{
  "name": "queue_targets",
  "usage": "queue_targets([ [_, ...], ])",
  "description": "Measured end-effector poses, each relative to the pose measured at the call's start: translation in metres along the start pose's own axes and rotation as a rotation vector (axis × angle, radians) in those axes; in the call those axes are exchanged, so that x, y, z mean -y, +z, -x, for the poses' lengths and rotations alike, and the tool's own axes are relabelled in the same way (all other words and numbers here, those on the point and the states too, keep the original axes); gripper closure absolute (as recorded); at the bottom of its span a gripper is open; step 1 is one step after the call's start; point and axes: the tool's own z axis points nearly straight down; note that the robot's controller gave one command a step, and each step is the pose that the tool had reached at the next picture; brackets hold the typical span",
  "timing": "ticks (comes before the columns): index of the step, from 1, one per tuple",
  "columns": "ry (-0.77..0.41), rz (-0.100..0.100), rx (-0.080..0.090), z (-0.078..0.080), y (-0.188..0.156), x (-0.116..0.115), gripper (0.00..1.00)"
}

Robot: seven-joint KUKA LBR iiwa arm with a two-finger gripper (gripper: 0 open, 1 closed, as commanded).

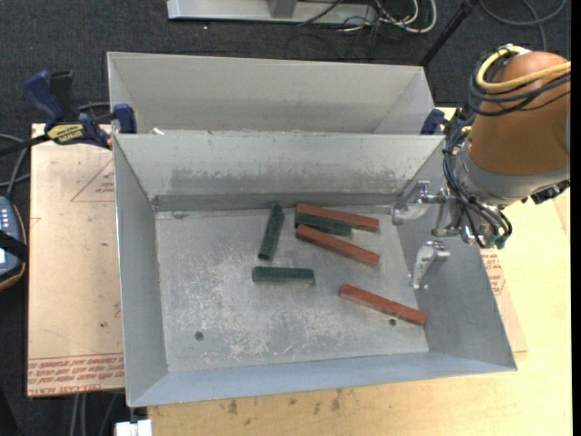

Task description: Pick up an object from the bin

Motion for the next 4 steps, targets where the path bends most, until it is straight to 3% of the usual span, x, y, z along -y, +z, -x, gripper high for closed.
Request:
queue_targets([
  [1,-0.003,-0.001,0.008,0.002,-0.005,0.0,0.0],
  [2,0.022,-0.002,0.011,-0.026,0.063,0.016,0.0],
  [3,0.118,0.0,0.004,-0.06,0.07,0.057,0.0],
  [4,0.092,0.0,0.006,-0.04,0.125,0.038,0.0],
])
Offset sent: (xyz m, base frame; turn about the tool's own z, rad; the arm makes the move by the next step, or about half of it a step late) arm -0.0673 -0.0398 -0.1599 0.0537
